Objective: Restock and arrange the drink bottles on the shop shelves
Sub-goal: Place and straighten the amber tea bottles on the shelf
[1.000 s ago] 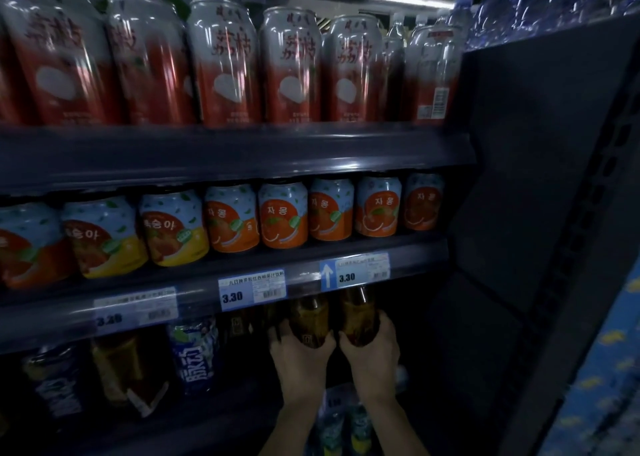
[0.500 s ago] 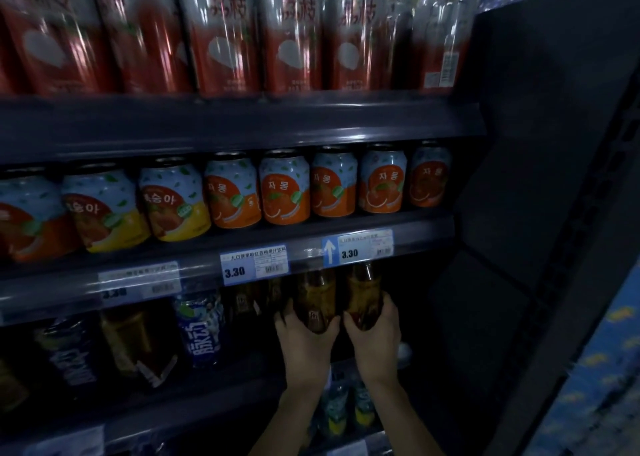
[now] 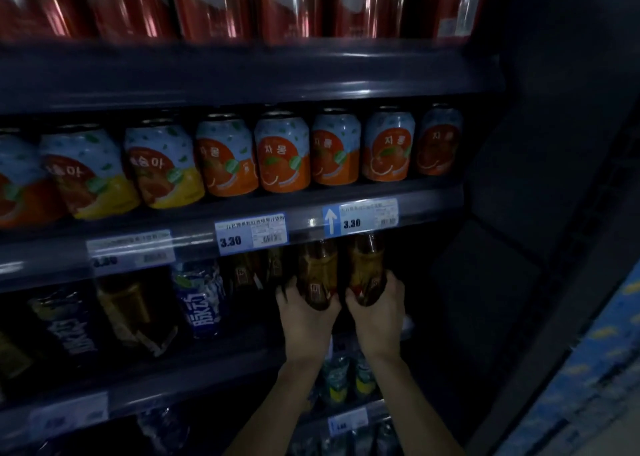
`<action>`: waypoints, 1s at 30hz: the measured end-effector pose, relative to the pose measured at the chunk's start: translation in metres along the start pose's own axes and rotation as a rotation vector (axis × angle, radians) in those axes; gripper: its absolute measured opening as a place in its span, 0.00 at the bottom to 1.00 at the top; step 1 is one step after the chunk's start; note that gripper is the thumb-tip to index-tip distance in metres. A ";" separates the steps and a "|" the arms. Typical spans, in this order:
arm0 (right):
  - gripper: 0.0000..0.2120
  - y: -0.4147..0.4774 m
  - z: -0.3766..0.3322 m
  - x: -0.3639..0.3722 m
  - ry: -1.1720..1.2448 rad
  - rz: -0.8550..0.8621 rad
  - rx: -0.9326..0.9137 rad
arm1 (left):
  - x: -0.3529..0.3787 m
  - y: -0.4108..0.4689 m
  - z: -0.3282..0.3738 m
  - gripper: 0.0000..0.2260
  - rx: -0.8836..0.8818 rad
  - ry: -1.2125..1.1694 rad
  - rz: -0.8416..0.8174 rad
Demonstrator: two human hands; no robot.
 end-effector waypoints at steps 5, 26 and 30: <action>0.33 0.003 0.003 -0.001 -0.020 0.007 -0.003 | 0.009 0.001 0.003 0.36 0.010 0.008 -0.003; 0.32 0.022 0.016 -0.019 -0.022 0.004 0.034 | 0.037 -0.009 0.017 0.34 0.069 0.038 -0.007; 0.34 0.021 0.014 -0.019 -0.036 0.009 0.034 | 0.039 -0.010 0.018 0.33 0.081 0.064 -0.004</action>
Point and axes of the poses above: each hand's wrist, its own y-axis towards the middle knuckle, its own x-axis out of the palm, z = x × y, the point moved 9 cm from there along y, towards the middle knuckle, and after that the axes turned 4 degrees about z, right-handed, at the moved point
